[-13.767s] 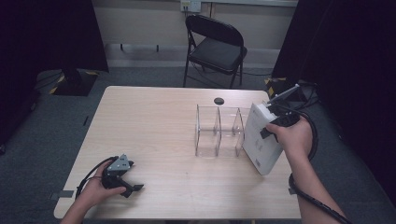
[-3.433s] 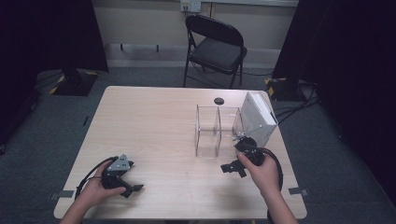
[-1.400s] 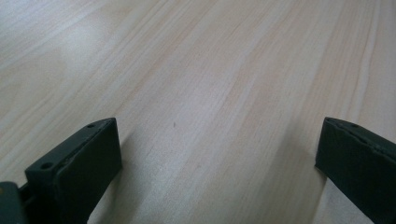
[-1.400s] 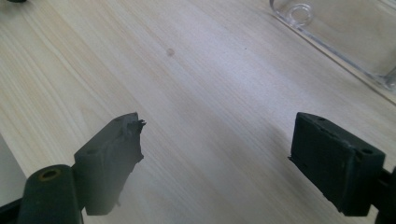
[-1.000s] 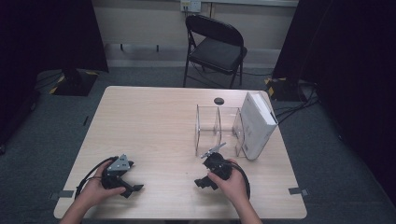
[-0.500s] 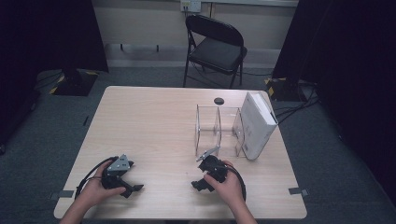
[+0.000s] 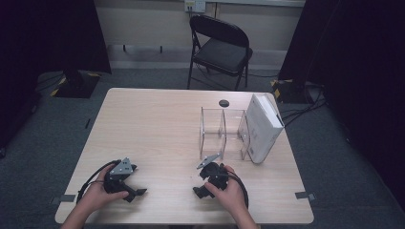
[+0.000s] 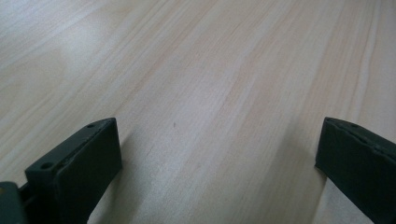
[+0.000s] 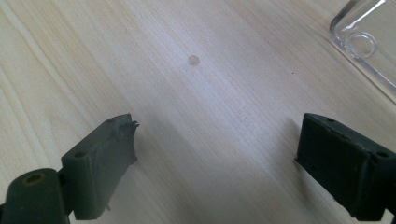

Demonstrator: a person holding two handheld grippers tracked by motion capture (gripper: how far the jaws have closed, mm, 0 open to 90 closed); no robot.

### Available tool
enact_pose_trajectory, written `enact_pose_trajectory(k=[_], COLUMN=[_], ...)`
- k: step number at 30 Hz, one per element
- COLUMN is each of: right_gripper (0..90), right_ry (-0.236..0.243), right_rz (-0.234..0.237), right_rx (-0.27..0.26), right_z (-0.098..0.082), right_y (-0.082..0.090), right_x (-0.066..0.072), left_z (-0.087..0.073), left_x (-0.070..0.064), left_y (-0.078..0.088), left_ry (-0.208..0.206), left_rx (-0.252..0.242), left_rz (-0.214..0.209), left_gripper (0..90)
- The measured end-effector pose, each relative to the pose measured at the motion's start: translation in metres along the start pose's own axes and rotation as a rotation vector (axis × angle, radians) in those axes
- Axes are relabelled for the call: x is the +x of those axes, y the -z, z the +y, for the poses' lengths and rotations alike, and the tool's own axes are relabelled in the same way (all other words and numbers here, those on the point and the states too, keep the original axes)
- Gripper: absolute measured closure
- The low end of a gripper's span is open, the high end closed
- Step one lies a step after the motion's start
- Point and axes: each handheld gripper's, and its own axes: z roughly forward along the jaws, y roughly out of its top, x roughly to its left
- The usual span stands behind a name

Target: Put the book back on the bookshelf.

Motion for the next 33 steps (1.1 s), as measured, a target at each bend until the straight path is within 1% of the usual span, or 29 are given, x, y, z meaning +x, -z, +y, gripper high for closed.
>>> enact_pose_trajectory(k=[5, 8, 11, 12, 13, 17, 25, 32, 33], right_gripper=[10.1, 10.1, 10.1, 10.1, 10.0, 9.9, 10.0, 9.8, 9.9], right_ry=[0.005, 0.005, 0.001, -0.004, 0.001, -0.005, -0.018, -0.023, -0.025], right_rz=[-0.016, -0.017, -0.013, -0.018, -0.024, -0.026, -0.034, -0.039, -0.041], right_rx=[-0.021, -0.03, -0.051, -0.056, -0.065, -0.08, -0.187, -0.236, -0.237], right_z=[-0.001, -0.002, -0.004, -0.004, -0.005, -0.007, -0.02, -0.026, -0.027], right_y=[-0.002, -0.002, -0.002, -0.002, -0.003, -0.002, -0.004, -0.005, -0.005], right_x=[0.002, 0.002, 0.003, 0.004, 0.004, 0.004, 0.005, 0.006, 0.006], left_z=[0.0, 0.0, 0.0, 0.0, 0.0, 0.0, 0.0, 0.0, 0.0], left_x=[0.0, 0.0, 0.0, 0.0, 0.0, 0.0, 0.0, 0.0, 0.0], left_y=[0.0, 0.0, 0.0, 0.0, 0.0, 0.0, 0.0, 0.0, 0.0], left_ry=[-0.001, -0.001, -0.001, 0.0, 0.0, 0.0, 0.0, 0.0, -0.001], left_rx=[0.001, 0.002, 0.003, 0.002, 0.002, 0.002, 0.002, 0.002, 0.002], left_rz=[0.001, 0.001, 0.001, 0.0, 0.0, 0.001, 0.001, 0.001, 0.001], left_gripper=[0.0, 0.0, 0.0, 0.0, 0.0, 0.0, 0.0, 0.0, 0.0])
